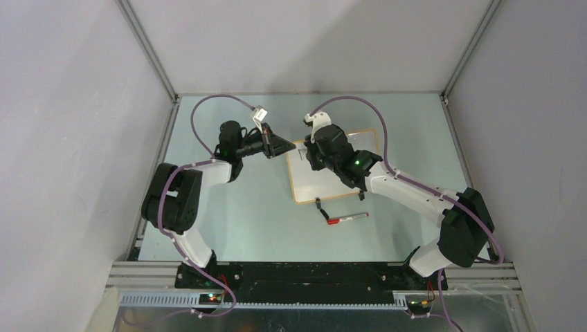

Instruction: Write a sentence on the whiteboard

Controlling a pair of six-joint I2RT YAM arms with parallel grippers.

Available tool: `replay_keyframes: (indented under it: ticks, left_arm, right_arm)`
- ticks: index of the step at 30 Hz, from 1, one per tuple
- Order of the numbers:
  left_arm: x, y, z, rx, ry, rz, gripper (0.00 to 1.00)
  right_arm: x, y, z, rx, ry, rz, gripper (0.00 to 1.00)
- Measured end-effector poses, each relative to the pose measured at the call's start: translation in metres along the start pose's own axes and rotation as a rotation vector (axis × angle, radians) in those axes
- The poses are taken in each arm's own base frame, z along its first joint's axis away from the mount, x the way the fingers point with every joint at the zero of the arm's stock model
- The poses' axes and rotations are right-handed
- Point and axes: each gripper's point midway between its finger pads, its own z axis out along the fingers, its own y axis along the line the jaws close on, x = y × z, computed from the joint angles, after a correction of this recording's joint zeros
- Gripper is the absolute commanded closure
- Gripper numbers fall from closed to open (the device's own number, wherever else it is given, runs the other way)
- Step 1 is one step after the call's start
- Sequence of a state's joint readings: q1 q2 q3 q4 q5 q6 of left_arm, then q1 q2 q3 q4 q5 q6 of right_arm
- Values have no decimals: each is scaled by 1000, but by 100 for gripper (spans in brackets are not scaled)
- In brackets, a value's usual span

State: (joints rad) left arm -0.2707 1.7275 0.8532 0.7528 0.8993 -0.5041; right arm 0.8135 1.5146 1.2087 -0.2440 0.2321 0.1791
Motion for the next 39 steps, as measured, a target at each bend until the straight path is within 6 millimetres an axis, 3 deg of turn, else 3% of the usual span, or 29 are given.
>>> replay_keyframes:
  ticks: [16, 39]
  left_arm:
    - [0, 0, 0, -1, 0, 0, 95]
    - [0, -1, 0, -1, 4, 4, 95]
  right_arm:
    - [0, -11, -4, 27, 7, 11, 100]
    - [14, -2, -6, -15, 43, -2, 100]
